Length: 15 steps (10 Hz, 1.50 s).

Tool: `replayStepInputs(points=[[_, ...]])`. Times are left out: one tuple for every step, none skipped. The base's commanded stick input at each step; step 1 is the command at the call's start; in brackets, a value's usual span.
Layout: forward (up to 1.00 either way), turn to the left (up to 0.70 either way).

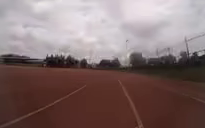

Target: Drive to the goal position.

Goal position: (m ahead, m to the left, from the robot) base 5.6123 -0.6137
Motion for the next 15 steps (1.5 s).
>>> replayStepInputs(points=[[0.7, 0.0], [0.7, 0.0], [0.7, 0.0], [0.7, 0.0], [0.7, 0.0], [0.7, 0.0], [0.7, 0.0], [0.7, 0.0], [0.7, 0.0], [0.7, 0.0], [0.7, 0.0], [0.7, 0.0], [0.7, 0.0], [0.7, 0.0], [0.7, 0.0]])
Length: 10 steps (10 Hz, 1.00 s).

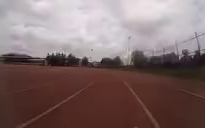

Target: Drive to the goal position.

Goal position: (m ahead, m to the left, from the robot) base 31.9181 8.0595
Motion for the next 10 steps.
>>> replayStepInputs(points=[[0.7, 0.0], [0.7, 0.0], [0.7, 0.0], [0.7, 0.0], [0.7, 0.0], [0.7, 0.0], [0.7, 0.0], [0.7, 0.0], [0.7, 0.0], [0.7, 0.0]])
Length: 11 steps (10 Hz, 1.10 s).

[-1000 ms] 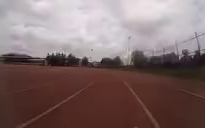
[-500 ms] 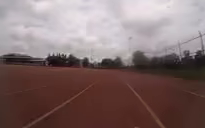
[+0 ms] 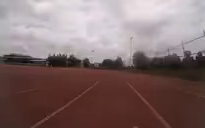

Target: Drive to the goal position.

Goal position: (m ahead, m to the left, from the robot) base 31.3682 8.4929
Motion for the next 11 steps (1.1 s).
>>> replayStepInputs(points=[[0.7, 0.0], [0.7, 0.0], [0.7, 0.0], [0.7, 0.0], [0.7, 0.0], [0.7, 0.0], [0.7, 0.0], [0.7, 0.0], [0.7, 0.0], [0.7, 0.0], [0.7, 0.0]])
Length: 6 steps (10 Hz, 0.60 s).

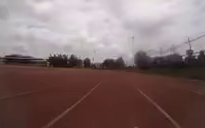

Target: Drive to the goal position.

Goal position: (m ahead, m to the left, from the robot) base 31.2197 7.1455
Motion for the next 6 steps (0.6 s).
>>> replayStepInputs(points=[[0.7, 0.0], [0.7, 0.0], [0.7, 0.0], [0.7, 0.0], [0.7, 0.0], [0.7, 0.0]])
